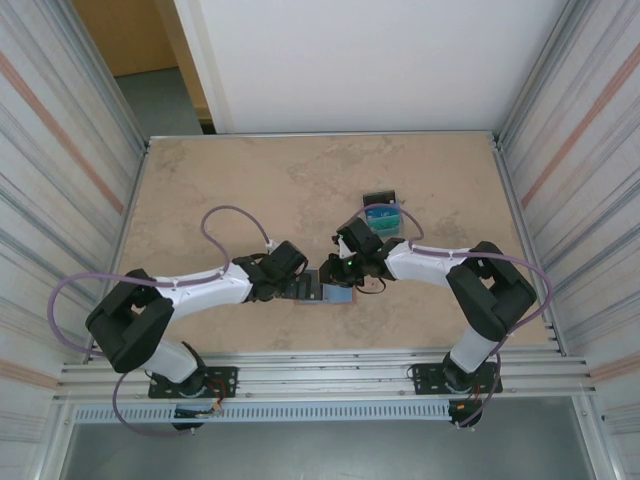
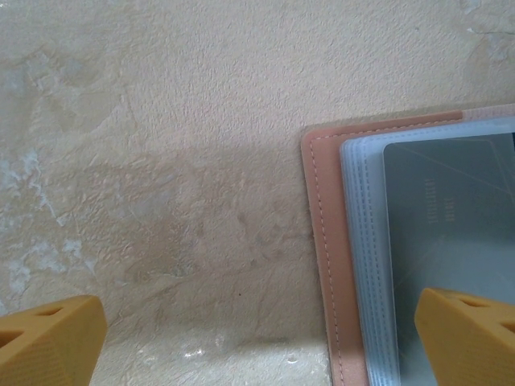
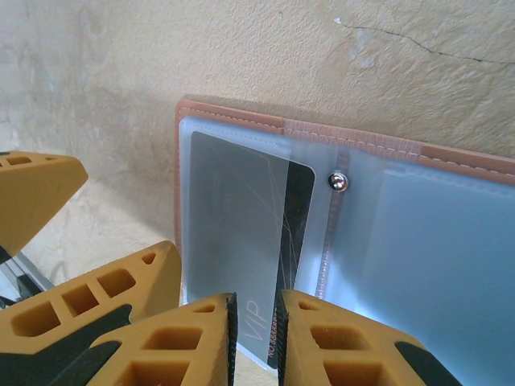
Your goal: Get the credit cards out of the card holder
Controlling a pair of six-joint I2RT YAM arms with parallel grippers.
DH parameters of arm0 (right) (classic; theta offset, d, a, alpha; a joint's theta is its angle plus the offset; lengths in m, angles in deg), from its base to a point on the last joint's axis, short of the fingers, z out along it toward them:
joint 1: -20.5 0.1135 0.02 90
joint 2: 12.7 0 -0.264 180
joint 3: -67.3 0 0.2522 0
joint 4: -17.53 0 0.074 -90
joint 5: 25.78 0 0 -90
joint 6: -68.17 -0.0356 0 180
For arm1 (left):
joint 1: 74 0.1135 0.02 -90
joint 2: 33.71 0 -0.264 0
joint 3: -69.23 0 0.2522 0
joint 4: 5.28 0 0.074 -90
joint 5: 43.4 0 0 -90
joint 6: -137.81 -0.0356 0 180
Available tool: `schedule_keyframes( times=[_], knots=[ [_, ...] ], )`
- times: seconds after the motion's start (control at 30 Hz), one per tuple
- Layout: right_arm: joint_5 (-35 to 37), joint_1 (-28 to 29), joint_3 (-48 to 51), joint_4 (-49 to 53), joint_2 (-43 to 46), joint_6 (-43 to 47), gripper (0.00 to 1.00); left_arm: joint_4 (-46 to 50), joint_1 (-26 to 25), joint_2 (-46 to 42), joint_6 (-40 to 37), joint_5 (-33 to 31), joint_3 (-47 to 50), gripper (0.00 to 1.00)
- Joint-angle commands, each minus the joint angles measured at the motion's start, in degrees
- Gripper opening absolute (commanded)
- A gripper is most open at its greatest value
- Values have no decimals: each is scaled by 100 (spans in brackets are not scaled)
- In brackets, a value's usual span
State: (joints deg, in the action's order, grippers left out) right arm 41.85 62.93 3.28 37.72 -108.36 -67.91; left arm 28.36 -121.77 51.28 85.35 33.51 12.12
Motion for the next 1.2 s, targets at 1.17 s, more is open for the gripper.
schedule_keyframes(
  times=[1.17],
  knots=[
    [-6, -7, 166, -302, -188, -253, 21, 429, 8, 397, -18, 105, -108, 99]
  ],
)
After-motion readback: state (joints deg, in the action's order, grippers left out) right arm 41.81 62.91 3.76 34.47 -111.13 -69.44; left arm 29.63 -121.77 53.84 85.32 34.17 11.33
